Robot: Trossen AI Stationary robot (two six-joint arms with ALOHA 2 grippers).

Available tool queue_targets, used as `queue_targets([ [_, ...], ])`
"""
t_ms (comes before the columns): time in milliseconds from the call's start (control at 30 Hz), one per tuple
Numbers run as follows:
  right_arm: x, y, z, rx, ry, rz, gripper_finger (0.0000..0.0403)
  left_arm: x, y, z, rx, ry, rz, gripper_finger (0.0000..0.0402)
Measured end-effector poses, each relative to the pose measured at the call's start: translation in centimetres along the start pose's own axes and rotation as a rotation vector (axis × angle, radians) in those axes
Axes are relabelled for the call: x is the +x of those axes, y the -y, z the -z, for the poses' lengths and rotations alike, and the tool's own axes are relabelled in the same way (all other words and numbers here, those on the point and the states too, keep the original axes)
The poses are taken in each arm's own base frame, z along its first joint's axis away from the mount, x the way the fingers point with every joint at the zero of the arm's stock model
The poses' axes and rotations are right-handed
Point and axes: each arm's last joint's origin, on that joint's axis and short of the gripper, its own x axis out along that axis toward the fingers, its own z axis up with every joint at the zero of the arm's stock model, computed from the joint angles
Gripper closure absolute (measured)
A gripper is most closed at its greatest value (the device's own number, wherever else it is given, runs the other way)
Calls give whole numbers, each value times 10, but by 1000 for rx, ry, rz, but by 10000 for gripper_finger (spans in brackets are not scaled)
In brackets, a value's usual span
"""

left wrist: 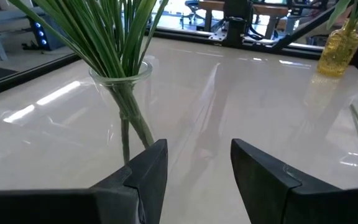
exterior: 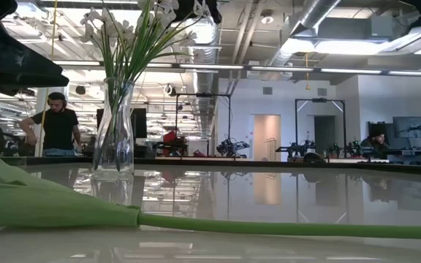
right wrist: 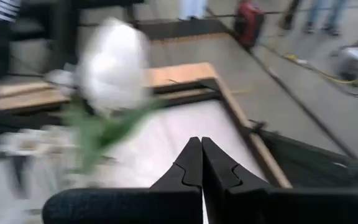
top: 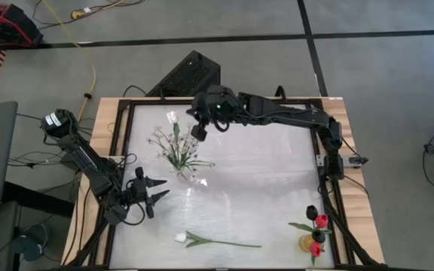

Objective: Sort flowers into vase by color
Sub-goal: Put the top white flower into the transparent vase, then put the white flower into the transparent vase

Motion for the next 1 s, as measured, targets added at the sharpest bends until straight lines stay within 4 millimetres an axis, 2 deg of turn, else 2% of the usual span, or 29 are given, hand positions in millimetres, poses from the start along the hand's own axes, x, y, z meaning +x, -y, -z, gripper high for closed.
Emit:
queue_targets([
  [233,11,4,-4,11,76,9,382,0,0,0,-10,2,2,237],
  [400,6,-11,-15,7,193,-233,382,0,0,-1,-10,2,2,237],
  [567,1,-18,-12,-6,148,-284,382,0,1,-1,-9,-1,5,237],
  [733,0,-6,-7,2,80,-123,382,0,1,0,-11,-8,14,237],
  [833,1,-1,-7,1,70,-94,382,0,1,0,-10,-9,15,237],
  [900,-1,-5,-7,-12,74,-148,382,0,1,0,-11,-8,14,237],
  [1000,-19,-19,-12,-46,76,-265,382,0,1,0,-6,-9,15,237],
])
